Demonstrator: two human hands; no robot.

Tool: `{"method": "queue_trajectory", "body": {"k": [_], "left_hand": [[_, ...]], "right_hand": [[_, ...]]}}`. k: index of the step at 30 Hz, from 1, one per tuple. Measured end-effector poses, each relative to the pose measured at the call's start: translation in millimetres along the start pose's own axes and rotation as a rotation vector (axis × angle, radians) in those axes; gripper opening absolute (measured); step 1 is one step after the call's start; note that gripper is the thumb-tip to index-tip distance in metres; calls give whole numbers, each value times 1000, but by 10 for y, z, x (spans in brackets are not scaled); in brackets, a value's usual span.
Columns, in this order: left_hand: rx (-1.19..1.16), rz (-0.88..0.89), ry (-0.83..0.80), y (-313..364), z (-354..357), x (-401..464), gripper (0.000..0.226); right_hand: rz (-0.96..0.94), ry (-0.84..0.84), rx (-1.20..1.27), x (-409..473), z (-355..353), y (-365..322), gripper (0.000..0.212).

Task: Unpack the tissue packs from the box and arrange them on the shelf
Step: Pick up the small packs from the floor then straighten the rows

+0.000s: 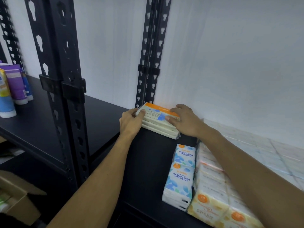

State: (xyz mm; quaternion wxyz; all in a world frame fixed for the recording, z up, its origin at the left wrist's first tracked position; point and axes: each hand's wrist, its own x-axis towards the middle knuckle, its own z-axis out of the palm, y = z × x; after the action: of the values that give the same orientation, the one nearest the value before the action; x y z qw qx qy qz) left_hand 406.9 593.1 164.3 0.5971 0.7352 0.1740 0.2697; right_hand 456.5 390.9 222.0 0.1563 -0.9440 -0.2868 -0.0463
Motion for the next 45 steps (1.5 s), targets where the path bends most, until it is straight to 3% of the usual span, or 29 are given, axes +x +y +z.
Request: {"method": "queue_trajectory", "body": {"k": [9, 14, 21, 33, 39, 45], "left_hand": [[34, 10, 2, 31, 10, -42, 37], [39, 22, -23, -7, -21, -39, 13], [113, 45, -101, -132, 50, 86, 28], [45, 9, -134, -77, -22, 76, 17], [51, -16, -82, -12, -9, 43, 5], [83, -18, -61, 6, 11, 29, 41]], "right_hand": [[-266, -105, -138, 192, 51, -152, 56], [-411, -208, -213, 415, 208, -209, 56], [-388, -213, -168, 534, 381, -78, 55], [-414, -212, -152, 547, 395, -88, 54], [-327, -244, -69, 438, 106, -260, 57], [-205, -88, 33, -267, -463, -400, 60]]}}
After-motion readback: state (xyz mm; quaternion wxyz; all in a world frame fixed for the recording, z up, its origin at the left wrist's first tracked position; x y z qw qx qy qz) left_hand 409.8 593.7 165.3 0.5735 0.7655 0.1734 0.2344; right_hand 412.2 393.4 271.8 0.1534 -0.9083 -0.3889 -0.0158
